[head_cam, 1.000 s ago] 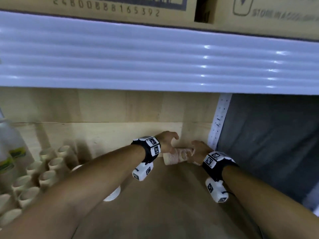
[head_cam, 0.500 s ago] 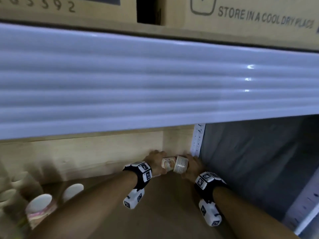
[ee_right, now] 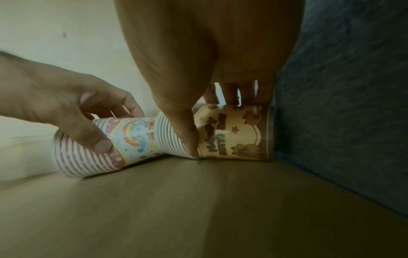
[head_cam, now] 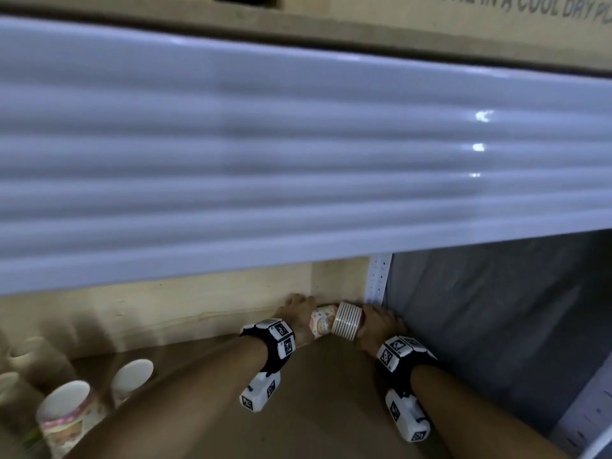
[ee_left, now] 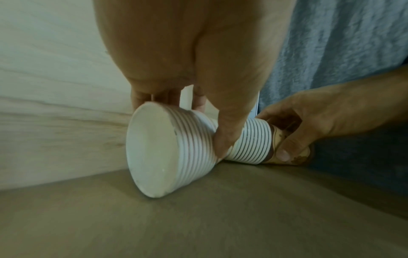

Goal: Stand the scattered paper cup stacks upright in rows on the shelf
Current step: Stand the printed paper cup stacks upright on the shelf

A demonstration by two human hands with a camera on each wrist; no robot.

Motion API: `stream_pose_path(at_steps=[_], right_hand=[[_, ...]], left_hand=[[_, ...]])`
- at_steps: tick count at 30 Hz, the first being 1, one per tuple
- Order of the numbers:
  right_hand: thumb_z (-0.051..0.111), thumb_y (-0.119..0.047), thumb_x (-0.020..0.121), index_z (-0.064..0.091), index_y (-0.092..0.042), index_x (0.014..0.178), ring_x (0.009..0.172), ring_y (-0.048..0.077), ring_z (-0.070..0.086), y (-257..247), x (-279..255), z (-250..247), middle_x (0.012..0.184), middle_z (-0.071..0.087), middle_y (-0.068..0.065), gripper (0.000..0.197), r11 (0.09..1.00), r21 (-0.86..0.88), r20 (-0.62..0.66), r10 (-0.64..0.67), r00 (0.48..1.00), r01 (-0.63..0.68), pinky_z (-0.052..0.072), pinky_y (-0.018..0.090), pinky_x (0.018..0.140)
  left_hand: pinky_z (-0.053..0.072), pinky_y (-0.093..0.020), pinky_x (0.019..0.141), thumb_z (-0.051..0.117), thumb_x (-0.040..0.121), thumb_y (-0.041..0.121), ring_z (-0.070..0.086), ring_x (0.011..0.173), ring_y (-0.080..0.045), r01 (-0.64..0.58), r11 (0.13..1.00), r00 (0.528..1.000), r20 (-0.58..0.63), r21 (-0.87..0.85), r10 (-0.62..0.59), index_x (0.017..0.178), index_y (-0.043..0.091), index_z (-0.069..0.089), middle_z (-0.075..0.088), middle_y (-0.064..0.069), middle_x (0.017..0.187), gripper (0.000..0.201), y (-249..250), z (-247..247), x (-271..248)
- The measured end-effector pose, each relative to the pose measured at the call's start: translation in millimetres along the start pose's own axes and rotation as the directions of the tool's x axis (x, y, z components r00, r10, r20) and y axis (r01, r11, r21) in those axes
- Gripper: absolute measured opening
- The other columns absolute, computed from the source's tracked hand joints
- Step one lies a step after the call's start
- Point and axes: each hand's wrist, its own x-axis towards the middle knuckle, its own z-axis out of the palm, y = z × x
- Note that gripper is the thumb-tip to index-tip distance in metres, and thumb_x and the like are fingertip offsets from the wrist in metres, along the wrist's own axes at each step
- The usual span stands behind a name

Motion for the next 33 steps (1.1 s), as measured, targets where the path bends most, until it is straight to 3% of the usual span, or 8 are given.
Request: stream_pose_path(at_steps=[3,7,11,16,19,24,28,33], right_hand=[[0.049,-0.035,0.088,0.032,-0.022,0.147,0.135,0.026,0.039,1.1,0.3,2.0,0.151,0.038,0.003,0.063,1.0,-0.024,-0.019,0.003,1.0,-0.003,0.035,0.044,0.109],[0.051,-0.035,0.087,0.028,-0.02,0.149,0.135,0.028,0.039,2.6,-0.2,5.1,0.151,0.037,0.006,0.068,0.999,-0.042,0.006,0.018,1.0,-0.018,0.034,0.044,0.11],[0.051,-0.034,0.087,0.024,-0.018,0.152,0.136,0.03,0.038,1.6,-2.2,6.4,0.152,0.036,0.008,0.073,0.999,-0.029,0.009,0.031,0.999,-0.031,0.033,0.046,0.111],[0.066,-0.038,0.08,0.021,-0.02,0.153,0.137,0.03,0.038,-1.3,-5.2,2.5,0.152,0.033,0.008,0.088,0.998,0.007,0.065,0.057,0.996,-0.058,0.036,0.044,0.111],[0.068,-0.035,0.077,0.025,-0.022,0.149,0.132,0.031,0.044,-5.2,-10.0,-3.4,0.147,0.037,0.008,0.085,0.993,0.081,0.083,0.08,0.993,-0.086,0.042,0.045,0.105],[0.065,-0.036,0.077,0.038,-0.023,0.141,0.127,0.027,0.051,-15.5,-18.0,-21.5,0.142,0.046,0.005,0.07,0.987,0.133,0.08,0.079,0.994,-0.09,0.047,0.041,0.1],[0.061,-0.043,0.079,0.04,-0.024,0.138,0.125,0.027,0.053,-23.7,-24.5,-37.5,0.139,0.05,0.005,0.065,0.981,0.167,0.072,0.083,0.994,-0.094,0.046,0.039,0.099],[0.072,-0.038,0.075,0.053,-0.021,0.124,0.115,0.027,0.058,-32.6,-33.1,-55.4,0.128,0.057,0.004,0.056,0.977,0.21,0.063,0.019,0.998,-0.032,0.049,0.034,0.096]], left_hand=[[0.05,-0.042,0.094,0.075,0.075,0.033,0.053,0.113,-0.027,0.007,0.999,1.0,0.003,-0.039,-0.007,0.131,0.024,0.043,0.051,-0.004,0.127,0.065,-1.7,3.8,-1.1],[0.052,-0.042,0.092,0.079,0.07,0.027,0.057,0.11,-0.027,0.024,0.999,0.999,0.029,-0.045,-0.023,0.132,0.021,0.043,0.053,-0.003,0.121,0.071,-2.0,2.7,-1.0],[0.052,-0.041,0.094,0.081,0.065,0.036,0.059,0.11,-0.024,0.012,0.998,1.0,0.012,-0.06,-0.012,0.134,0.025,0.049,0.057,-0.002,0.124,0.077,-2.1,3.1,-0.1],[0.051,-0.04,0.095,0.084,0.062,0.035,0.056,0.114,-0.026,0.055,0.998,0.998,0.026,-0.026,-0.054,0.133,0.019,0.05,0.053,-0.003,0.127,0.081,-5.4,3.6,0.1],[0.052,-0.04,0.094,0.083,0.061,0.036,0.056,0.113,-0.026,0.086,0.995,0.996,0.018,-0.051,-0.085,0.132,0.018,0.05,0.051,-0.005,0.128,0.081,-8.3,0.0,-2.6],[0.051,-0.037,0.094,0.082,0.056,0.038,0.054,0.112,-0.026,0.12,0.983,0.992,-0.026,-0.139,-0.125,0.132,0.016,0.049,0.048,-0.006,0.129,0.085,-16.5,-6.6,-14.4],[0.051,-0.038,0.093,0.081,0.055,0.029,0.052,0.113,-0.028,0.099,0.946,0.989,-0.076,-0.307,-0.129,0.14,0.018,0.037,0.043,-0.007,0.128,0.097,-25.1,-15.9,-28.2],[0.053,-0.037,0.085,0.085,0.06,0.022,0.058,0.106,-0.027,0.089,0.876,0.984,-0.097,-0.474,-0.152,0.133,0.017,0.035,0.05,-0.006,0.12,0.089,-31.4,-27.3,-46.0]])
